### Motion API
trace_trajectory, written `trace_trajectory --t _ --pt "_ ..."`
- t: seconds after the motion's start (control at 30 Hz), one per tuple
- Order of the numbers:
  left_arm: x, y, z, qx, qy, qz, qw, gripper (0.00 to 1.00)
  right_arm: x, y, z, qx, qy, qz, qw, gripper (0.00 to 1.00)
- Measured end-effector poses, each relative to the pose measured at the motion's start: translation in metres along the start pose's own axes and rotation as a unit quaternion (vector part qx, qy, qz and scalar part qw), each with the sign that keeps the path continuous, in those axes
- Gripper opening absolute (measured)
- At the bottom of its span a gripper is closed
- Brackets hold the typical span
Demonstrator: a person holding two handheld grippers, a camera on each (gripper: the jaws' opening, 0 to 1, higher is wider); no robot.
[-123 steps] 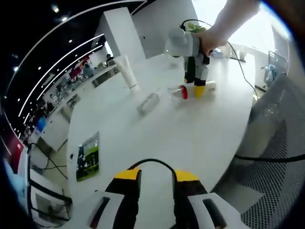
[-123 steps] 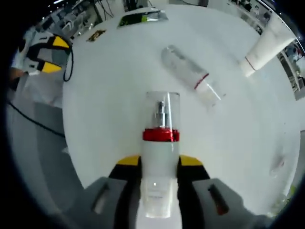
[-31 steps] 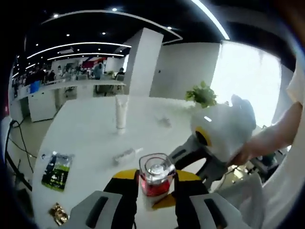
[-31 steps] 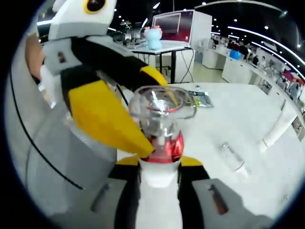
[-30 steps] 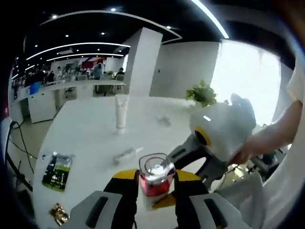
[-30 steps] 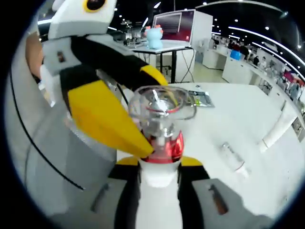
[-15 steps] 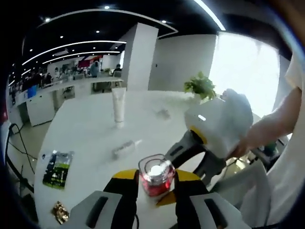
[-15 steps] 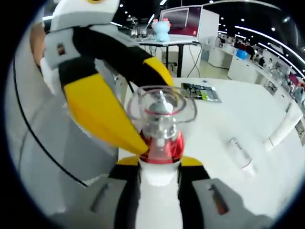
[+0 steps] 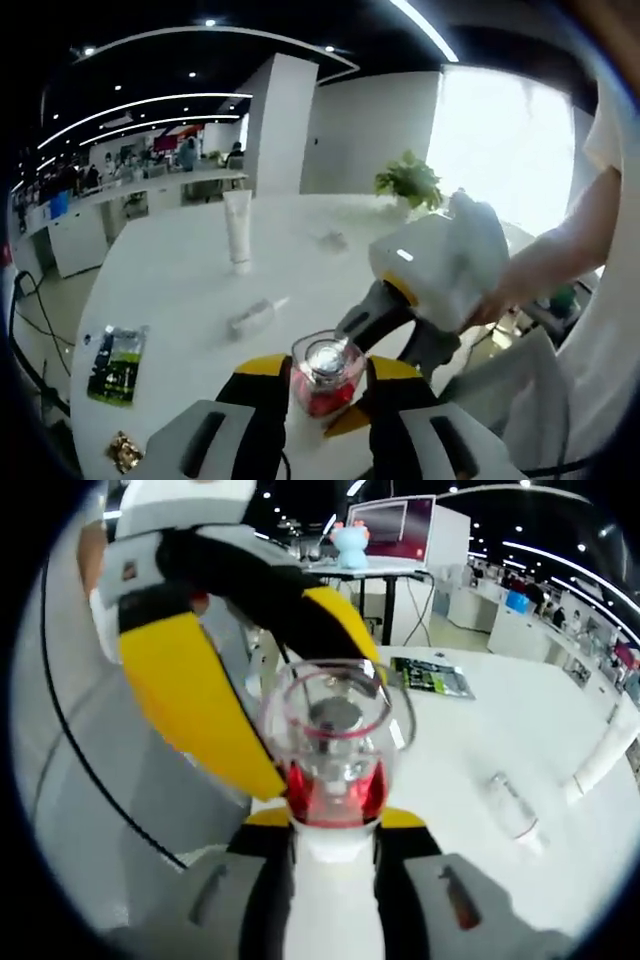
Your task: Arrange the skincare products in the storage area until every visible bottle or jar stands upright without overlapping.
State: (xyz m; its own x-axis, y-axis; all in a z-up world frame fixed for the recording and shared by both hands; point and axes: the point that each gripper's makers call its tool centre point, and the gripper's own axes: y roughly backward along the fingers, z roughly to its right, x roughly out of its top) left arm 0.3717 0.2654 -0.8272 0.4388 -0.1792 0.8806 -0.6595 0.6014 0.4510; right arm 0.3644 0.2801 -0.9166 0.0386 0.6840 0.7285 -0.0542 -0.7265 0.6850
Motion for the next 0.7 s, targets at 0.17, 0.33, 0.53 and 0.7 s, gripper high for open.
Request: trace_trajectory --t 0.17,0.33,0.53,0.7 --pt "-0.002 0.000 -0.002 -0.018 0.013 0.000 0.9997 0.32 0.001 0.000 0.000 0.000 0.007 0.007 1.0000 0.29" --pt "-0.007 -0.001 0.001 -0.051 0.009 -0.005 0.9986 0.43 -0.007 0.005 0.004 -0.013 -0.038 0.009 0.9992 0.39" --pt "-0.020 -0.008 0.003 -0.117 -0.035 -0.049 0.9913 0.52 -0.031 0.022 0.003 -0.026 -0.061 -0.005 0.9978 0.39" --pt "-0.015 -0.017 0.001 -0.151 -0.084 -0.054 0.9834 0.50 -0.048 0.039 -0.001 -0.042 -0.085 -0.013 0.9954 0.39"
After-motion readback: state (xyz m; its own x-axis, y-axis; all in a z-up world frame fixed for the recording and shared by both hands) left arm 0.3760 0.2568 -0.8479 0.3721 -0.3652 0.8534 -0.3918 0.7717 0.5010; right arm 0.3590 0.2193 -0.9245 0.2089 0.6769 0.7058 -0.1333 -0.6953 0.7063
